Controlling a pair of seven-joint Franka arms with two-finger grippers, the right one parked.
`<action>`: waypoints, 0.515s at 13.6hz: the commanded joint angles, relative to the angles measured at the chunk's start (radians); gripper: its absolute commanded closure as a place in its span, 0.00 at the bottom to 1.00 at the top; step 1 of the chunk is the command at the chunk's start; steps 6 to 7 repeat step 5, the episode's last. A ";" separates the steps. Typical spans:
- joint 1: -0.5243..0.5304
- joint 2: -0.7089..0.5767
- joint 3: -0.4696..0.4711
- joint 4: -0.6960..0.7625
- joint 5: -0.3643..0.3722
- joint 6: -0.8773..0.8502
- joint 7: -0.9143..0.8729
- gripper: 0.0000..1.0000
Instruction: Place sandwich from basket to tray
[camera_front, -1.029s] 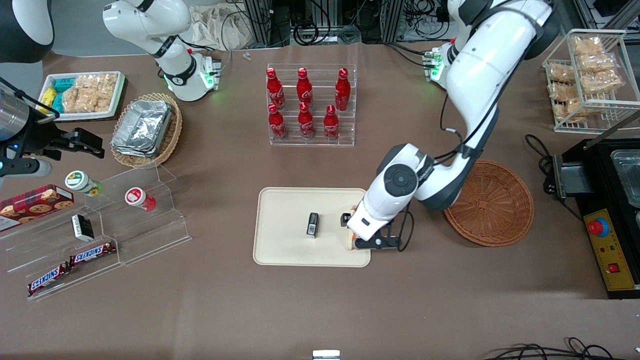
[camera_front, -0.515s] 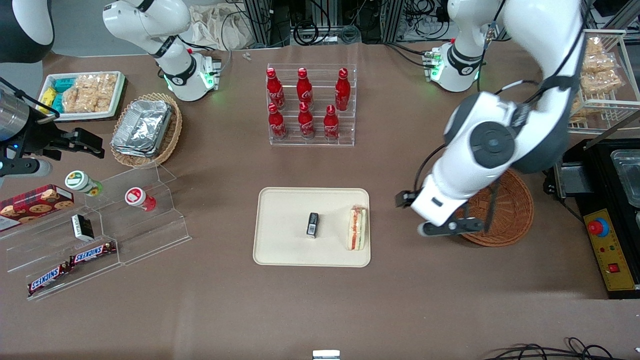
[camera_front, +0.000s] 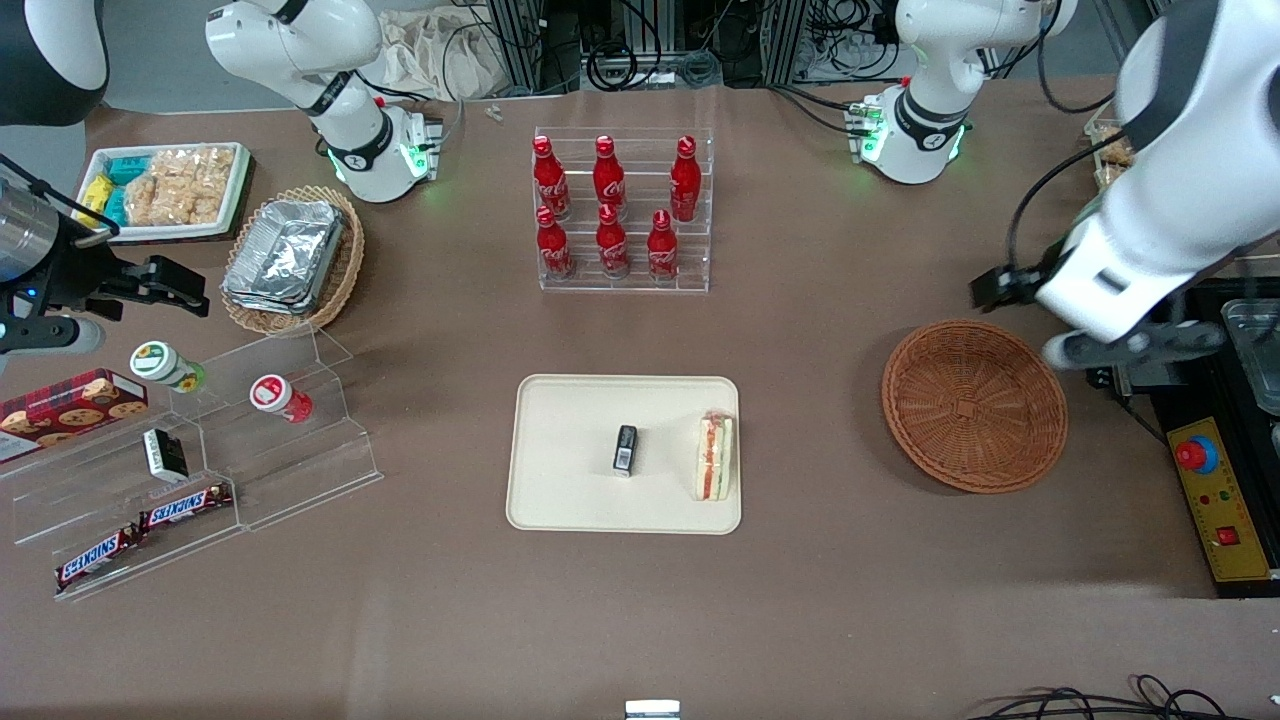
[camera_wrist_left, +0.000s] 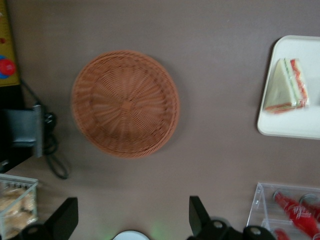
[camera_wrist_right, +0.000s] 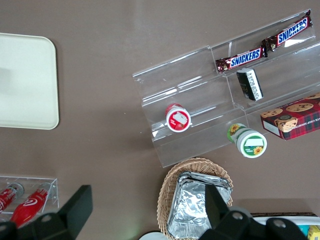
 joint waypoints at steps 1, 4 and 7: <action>-0.053 -0.082 0.095 -0.068 -0.041 -0.007 0.054 0.01; -0.070 -0.079 0.146 -0.049 -0.093 -0.007 0.076 0.01; -0.070 -0.079 0.149 -0.051 -0.093 -0.007 0.076 0.01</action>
